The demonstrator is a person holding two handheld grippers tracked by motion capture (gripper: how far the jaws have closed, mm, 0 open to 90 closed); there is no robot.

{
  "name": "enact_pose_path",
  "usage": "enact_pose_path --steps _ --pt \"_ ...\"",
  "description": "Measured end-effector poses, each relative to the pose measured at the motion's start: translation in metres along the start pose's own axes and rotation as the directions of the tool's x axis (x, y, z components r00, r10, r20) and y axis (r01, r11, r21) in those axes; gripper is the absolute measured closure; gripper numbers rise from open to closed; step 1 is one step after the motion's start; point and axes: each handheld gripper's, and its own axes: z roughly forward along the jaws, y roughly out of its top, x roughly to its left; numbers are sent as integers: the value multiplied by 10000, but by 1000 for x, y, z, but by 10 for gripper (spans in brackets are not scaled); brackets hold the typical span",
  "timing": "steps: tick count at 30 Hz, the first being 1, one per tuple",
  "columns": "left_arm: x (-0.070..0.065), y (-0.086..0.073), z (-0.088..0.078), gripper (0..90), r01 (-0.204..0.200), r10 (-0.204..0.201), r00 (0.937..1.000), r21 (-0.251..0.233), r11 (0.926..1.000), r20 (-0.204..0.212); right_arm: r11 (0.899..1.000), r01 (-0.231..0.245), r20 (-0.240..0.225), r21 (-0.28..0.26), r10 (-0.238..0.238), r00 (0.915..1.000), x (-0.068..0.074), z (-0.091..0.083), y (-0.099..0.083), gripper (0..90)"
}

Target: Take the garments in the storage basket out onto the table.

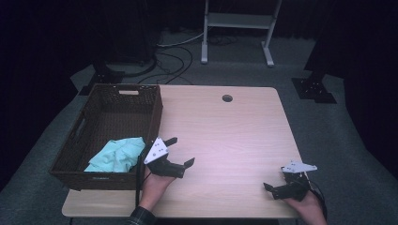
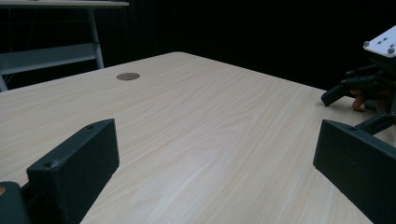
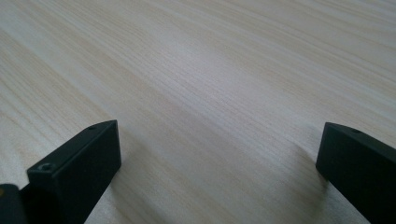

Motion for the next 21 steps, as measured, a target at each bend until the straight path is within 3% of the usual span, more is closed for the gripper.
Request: enact_pose_path --steps 21 --pt "1 11 0 0 -89 90 9999 -123 9999 64 10000 2 0 1 -2 10000 0 0 0 0"
